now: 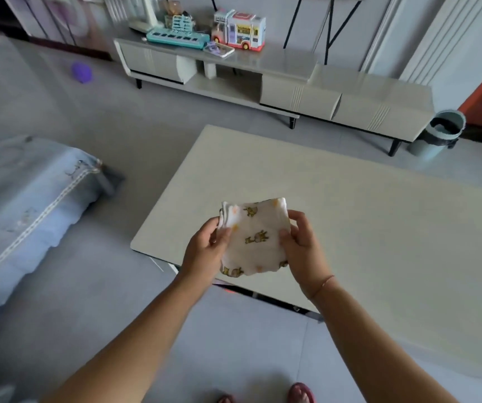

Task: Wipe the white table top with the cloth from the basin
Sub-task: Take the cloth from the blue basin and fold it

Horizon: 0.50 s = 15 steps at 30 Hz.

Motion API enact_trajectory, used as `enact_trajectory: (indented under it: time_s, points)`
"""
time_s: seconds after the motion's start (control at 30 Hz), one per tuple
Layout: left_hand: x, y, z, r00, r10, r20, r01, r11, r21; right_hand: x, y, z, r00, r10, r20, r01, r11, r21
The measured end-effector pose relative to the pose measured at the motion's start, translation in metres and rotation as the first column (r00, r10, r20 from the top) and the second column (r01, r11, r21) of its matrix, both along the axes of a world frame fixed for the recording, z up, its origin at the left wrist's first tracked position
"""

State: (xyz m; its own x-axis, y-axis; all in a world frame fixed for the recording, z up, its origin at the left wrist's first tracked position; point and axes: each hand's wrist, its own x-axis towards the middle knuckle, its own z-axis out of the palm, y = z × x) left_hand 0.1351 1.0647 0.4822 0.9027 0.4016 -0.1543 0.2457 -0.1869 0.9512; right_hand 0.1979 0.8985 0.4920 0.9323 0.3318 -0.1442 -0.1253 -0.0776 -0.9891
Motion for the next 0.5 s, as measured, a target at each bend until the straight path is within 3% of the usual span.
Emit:
enact_trajectory:
  time_s: [0.5]
  points:
    - [0.045,0.143,-0.071,0.982,0.161,-0.095,-0.17,0.981,-0.097,0.072,0.157,-0.072,0.981,0.127,-0.145,-0.145,0.982,-0.12]
